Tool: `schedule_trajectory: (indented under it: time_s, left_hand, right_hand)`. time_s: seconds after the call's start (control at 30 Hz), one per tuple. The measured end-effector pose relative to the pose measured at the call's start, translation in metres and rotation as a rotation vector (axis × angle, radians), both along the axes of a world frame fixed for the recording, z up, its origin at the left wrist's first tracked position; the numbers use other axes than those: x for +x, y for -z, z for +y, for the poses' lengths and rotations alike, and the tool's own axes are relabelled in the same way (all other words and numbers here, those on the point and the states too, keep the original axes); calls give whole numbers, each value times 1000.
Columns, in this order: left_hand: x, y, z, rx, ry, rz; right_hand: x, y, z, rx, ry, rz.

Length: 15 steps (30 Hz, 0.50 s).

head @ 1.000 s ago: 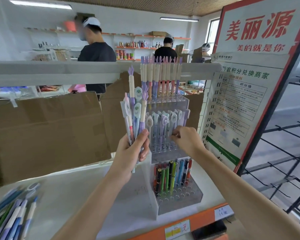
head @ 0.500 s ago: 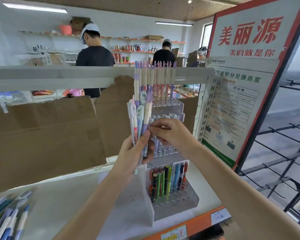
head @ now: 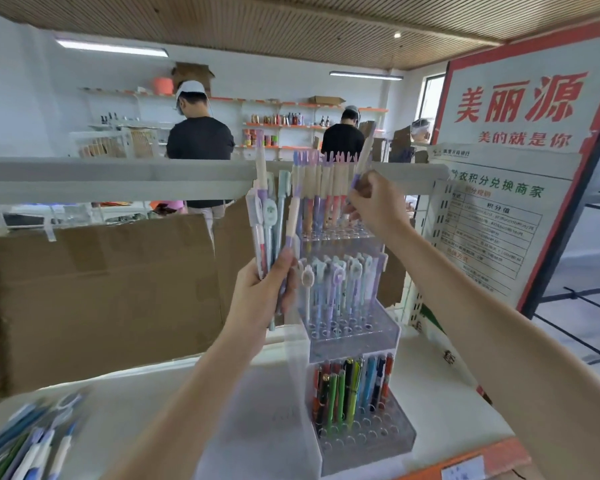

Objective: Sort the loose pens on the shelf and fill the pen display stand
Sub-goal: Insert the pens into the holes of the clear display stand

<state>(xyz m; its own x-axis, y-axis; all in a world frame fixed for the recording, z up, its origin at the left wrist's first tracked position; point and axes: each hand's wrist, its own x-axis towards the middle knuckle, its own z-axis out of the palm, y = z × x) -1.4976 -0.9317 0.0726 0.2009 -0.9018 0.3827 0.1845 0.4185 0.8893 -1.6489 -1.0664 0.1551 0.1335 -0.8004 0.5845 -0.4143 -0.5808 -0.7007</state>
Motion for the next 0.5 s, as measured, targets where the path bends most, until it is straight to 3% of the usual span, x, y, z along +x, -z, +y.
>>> schedule_trajectory:
  time_s: [0.5]
  left_hand:
    - [4, 5, -2, 32, 10, -23]
  right_hand:
    - [23, -3, -15, 30, 73, 243]
